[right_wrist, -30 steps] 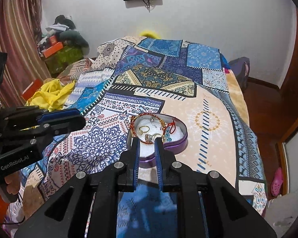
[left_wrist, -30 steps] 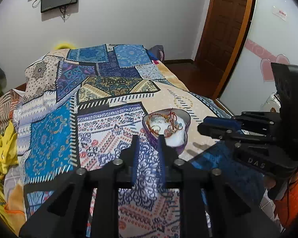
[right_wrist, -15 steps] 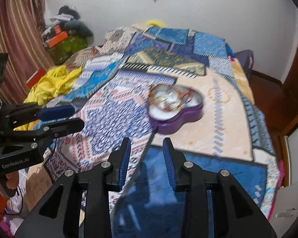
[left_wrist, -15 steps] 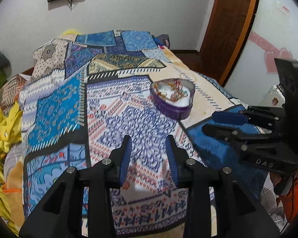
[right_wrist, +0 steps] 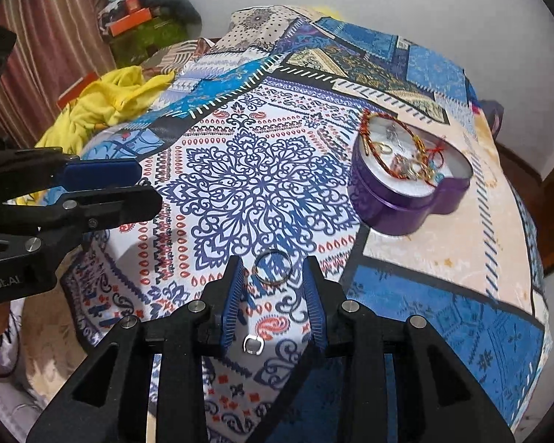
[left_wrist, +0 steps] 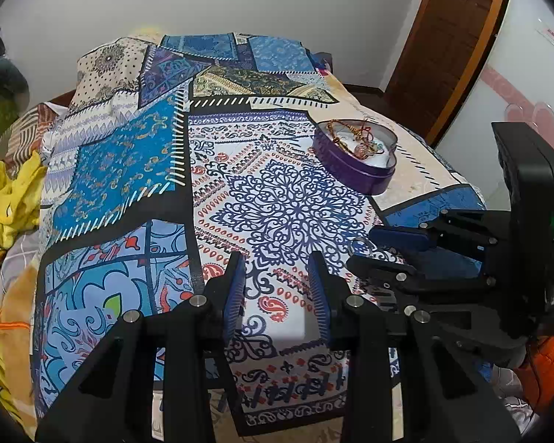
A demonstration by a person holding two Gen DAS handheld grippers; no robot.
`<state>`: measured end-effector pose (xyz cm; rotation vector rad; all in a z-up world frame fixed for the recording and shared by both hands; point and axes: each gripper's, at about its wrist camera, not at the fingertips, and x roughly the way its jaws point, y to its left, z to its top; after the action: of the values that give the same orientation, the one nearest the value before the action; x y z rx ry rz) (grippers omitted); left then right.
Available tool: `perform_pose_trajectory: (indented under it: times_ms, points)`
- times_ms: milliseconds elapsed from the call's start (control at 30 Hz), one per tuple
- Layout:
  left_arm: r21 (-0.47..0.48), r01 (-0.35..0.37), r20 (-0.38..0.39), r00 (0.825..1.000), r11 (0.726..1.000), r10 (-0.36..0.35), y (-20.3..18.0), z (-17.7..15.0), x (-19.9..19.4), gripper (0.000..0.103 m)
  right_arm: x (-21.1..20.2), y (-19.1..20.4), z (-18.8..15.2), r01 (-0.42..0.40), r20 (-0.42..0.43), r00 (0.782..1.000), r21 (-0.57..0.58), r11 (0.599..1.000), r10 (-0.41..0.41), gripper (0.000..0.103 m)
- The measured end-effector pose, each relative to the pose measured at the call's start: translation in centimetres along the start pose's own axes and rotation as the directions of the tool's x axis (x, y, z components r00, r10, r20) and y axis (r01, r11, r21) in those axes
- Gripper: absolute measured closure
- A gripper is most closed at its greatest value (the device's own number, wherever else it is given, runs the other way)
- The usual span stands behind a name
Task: Organize jewelry
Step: 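Grasp the last silver ring from the bed with the right gripper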
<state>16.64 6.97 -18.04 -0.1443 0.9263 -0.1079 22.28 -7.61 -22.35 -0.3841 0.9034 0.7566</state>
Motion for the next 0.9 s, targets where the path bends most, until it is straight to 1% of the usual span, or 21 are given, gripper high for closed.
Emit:
perform_pose_trajectory:
  times_ms: [67, 100, 133, 300, 500, 633, 800, 833, 900]
  points:
    - [-0.007, 0.003, -0.003, 1.0, 1.0, -0.003, 0.0, 0.0, 0.2, 0.069, -0.1, 0.1, 0.0, 0.007, 0.005, 1.0, -0.008, 1.0, -0.007, 0.074]
    - [-0.009, 0.005, -0.003, 1.0, 1.0, -0.005, 0.0, 0.0, 0.2, 0.069, -0.1, 0.1, -0.1, 0.009, 0.008, 1.0, -0.007, 1.0, -0.009, 0.082]
    - [-0.009, 0.008, -0.003, 1.0, 1.0, -0.008, 0.0, 0.0, 0.2, 0.069, -0.2, -0.2, -0.1, 0.002, 0.012, 1.0, 0.005, 1.0, -0.002, 0.083]
    - [0.005, 0.027, -0.006, 1.0, 1.0, -0.027, -1.0, 0.0, 0.1, 0.069, -1.9, -1.8, -0.2, -0.002, 0.069, 0.998, 0.09, 0.996, -0.005, 0.083]
    - [0.046, 0.08, -0.029, 0.996, 0.996, -0.079, -3.6, -0.4, 0.5, 0.069, -5.0, -3.8, -0.9, 0.02, 0.129, 0.991, 0.167, 0.986, -0.042, 0.083]
    - [0.086, 0.117, -0.058, 0.992, 0.989, -0.112, -5.8, -1.1, 1.2, 0.069, -6.2, -4.7, -1.7, 0.036, 0.145, 0.987, 0.201, 0.979, -0.066, 0.083]
    - [0.134, 0.152, -0.09, 0.986, 0.979, -0.14, -8.1, -2.0, 2.0, 0.069, -6.5, -5.4, -2.3, 0.039, 0.146, 0.987, 0.223, 0.974, -0.073, 0.083]
    - [0.138, 0.162, -0.099, 0.984, 0.977, -0.149, -8.4, -2.1, 2.3, 0.069, -6.5, -5.4, -2.5, 0.037, 0.146, 0.987, 0.227, 0.973, -0.072, 0.083]
    - [0.136, 0.161, -0.102, 0.984, 0.978, -0.147, -8.7, -2.3, 2.7, 0.07, -6.5, -5.5, -2.6, 0.034, 0.146, 0.987, 0.23, 0.973, -0.069, 0.083]
